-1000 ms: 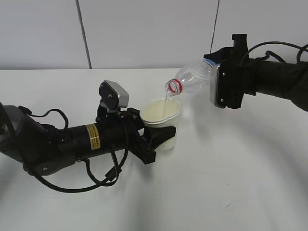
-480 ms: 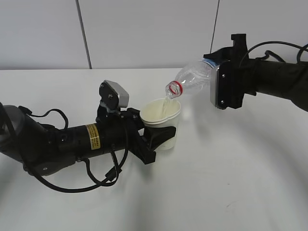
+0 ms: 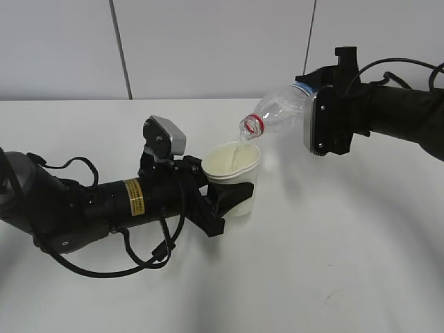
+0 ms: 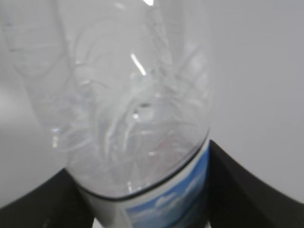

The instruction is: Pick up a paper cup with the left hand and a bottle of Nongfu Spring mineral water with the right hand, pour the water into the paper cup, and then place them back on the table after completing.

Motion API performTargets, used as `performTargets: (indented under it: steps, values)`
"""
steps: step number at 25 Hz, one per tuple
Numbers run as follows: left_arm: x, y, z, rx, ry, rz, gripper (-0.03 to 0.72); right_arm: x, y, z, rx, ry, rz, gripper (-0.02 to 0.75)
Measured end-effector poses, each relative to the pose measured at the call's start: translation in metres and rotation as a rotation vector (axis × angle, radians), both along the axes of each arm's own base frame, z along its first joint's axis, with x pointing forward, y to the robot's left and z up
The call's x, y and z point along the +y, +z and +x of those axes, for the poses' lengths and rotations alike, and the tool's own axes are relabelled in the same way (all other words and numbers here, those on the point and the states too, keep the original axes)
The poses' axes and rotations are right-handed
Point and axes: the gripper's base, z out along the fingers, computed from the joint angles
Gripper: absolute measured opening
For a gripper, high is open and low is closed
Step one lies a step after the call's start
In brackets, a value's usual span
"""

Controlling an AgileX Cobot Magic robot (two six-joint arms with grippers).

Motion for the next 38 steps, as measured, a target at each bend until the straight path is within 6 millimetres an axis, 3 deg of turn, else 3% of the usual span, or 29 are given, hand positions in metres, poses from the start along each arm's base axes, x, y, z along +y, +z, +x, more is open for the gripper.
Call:
performTargets:
  steps: [38]
  values:
    - [0.0001, -0.0005, 0.0001, 0.002, 0.001, 0.005, 0.389, -0.0002, 0.0014, 0.0001, -0.024, 0.008, -0.031, 0.445]
